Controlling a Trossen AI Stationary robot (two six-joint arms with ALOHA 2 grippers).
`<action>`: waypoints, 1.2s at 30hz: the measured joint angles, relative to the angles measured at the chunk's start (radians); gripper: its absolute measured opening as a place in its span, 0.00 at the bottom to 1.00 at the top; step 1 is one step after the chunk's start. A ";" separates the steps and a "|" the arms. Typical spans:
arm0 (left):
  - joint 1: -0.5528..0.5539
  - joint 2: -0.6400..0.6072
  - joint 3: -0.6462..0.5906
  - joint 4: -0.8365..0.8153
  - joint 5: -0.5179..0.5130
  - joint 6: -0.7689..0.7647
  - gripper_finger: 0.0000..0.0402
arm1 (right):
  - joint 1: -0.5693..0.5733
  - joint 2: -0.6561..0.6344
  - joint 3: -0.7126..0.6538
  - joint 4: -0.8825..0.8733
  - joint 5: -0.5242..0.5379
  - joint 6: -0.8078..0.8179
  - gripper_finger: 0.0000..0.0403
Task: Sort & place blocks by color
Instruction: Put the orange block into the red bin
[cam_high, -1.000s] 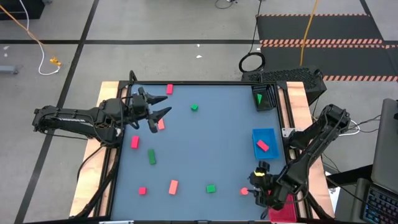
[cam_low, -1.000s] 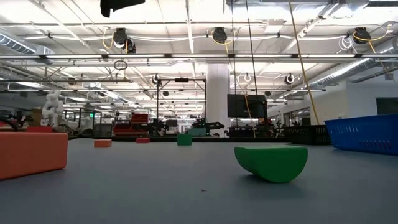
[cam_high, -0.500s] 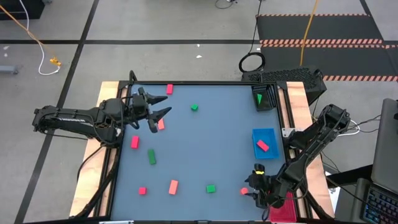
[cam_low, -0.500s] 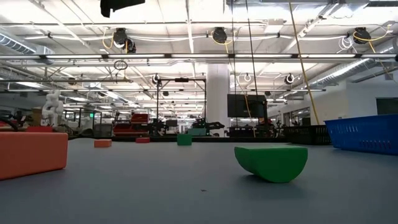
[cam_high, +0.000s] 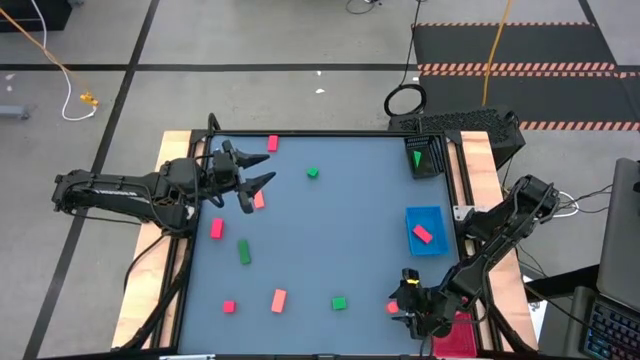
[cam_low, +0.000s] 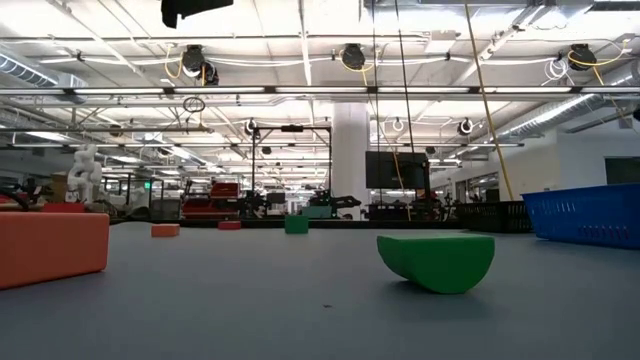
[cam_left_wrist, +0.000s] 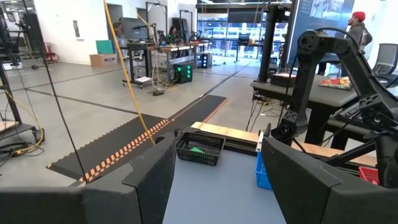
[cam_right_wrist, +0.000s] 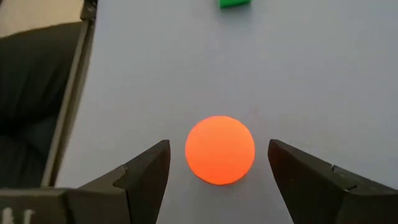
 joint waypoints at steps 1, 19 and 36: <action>0.000 0.000 0.000 0.000 0.000 0.000 0.60 | 0.000 0.002 0.000 -0.001 0.000 -0.004 0.64; 0.000 0.000 0.000 0.000 0.000 0.002 0.60 | -0.022 -0.006 0.000 -0.006 0.000 -0.043 0.29; 0.000 0.000 0.000 0.000 -0.001 0.001 0.60 | -0.050 -0.397 0.000 -0.287 -0.445 0.306 0.29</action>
